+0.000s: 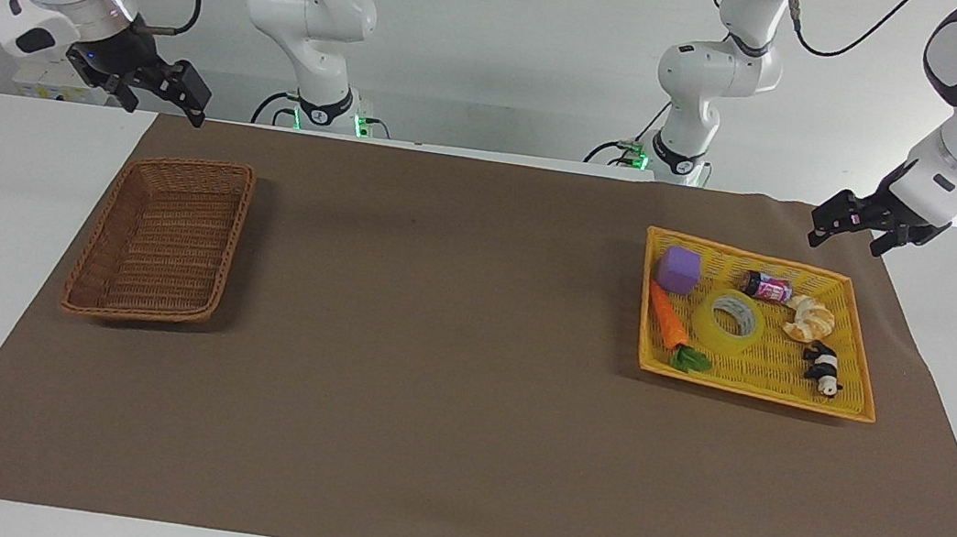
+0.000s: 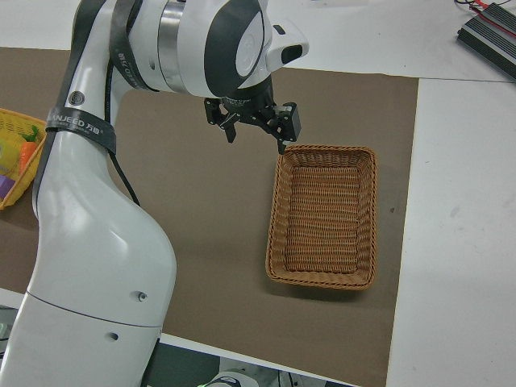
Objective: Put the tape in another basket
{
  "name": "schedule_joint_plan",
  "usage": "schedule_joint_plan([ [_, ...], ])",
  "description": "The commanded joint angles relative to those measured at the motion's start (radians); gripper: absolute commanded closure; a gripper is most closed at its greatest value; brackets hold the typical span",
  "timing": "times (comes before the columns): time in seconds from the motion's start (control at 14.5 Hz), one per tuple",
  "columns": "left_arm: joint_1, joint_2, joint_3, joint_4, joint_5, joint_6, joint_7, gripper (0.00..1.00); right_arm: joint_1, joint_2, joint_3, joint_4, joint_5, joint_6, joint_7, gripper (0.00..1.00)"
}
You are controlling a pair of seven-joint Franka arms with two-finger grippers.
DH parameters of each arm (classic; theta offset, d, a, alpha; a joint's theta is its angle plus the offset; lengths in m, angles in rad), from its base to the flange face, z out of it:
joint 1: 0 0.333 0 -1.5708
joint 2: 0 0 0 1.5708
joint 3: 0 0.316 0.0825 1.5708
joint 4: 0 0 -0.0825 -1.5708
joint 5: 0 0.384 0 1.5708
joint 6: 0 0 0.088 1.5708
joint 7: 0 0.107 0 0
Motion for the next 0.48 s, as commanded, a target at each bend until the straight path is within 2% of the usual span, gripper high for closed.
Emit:
schedule_joint_plan([
  [0.0, -0.004, -0.008, 0.005, -0.006, 0.000, 0.006, -0.005, 0.00, -0.001, -0.025, 0.001, -0.029, -0.006, 0.003, -0.021, 0.00],
  [0.41, 0.031, -0.019, 0.013, -0.024, 0.003, 0.006, -0.005, 0.00, -0.001, -0.025, 0.001, -0.029, -0.005, 0.003, -0.022, 0.00],
])
